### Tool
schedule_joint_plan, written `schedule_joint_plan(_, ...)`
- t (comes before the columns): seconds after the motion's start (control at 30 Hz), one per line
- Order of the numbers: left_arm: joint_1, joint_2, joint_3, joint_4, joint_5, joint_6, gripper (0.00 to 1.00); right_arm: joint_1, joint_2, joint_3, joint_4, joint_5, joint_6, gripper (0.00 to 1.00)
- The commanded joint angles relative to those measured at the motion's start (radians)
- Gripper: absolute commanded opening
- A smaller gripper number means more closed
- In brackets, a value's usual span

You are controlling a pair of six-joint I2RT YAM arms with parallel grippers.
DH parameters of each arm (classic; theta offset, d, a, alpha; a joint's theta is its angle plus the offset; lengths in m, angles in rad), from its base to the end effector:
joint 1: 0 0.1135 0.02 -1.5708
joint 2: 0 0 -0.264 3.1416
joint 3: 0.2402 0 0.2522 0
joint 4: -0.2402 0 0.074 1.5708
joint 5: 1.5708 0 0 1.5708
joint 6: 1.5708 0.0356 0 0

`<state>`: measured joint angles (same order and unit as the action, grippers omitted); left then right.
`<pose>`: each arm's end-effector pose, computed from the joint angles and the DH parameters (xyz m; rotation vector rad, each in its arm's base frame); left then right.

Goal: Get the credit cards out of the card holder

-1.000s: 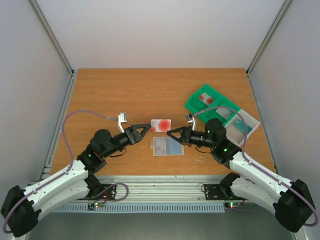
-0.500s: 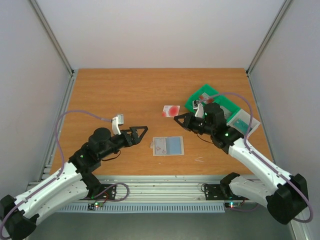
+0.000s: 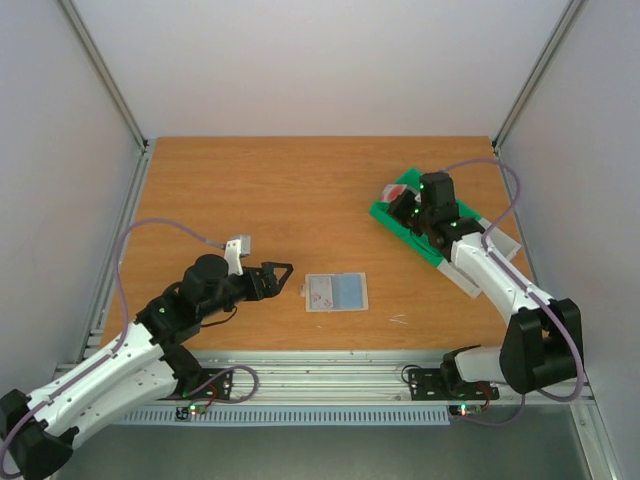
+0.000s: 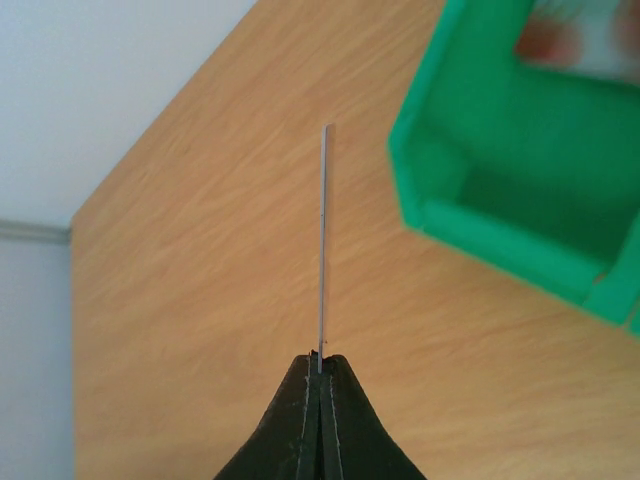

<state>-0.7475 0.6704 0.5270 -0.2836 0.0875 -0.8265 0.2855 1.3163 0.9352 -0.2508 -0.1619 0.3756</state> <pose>0.1180 -0.1136 0.2566 -0.0246 2.1708 -1.0563 0.2779 0.0875 0.2691 0.0088 2.2473 0.5420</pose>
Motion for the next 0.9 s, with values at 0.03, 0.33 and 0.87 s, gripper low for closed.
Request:
schedule_joint_plan(0.03, -0.001, 0.011, 0.032, -0.005, -0.016, 0.046, 0.99, -0.083, 0.071, 0.089, -0.045, 0.093, -0.069, 0.01)
schedule_joint_plan(0.33, -0.001, 0.020, 0.004, 0.040, 0.008, 0.016, 0.99, -0.130, 0.268, 0.236, -0.060, 0.129, -0.061, 0.01)
schedule_joint_plan(0.87, -0.002, 0.010, -0.012, 0.042, 0.003, -0.006, 0.99, -0.249, 0.451, 0.307, -0.001, -0.024, -0.041, 0.01)
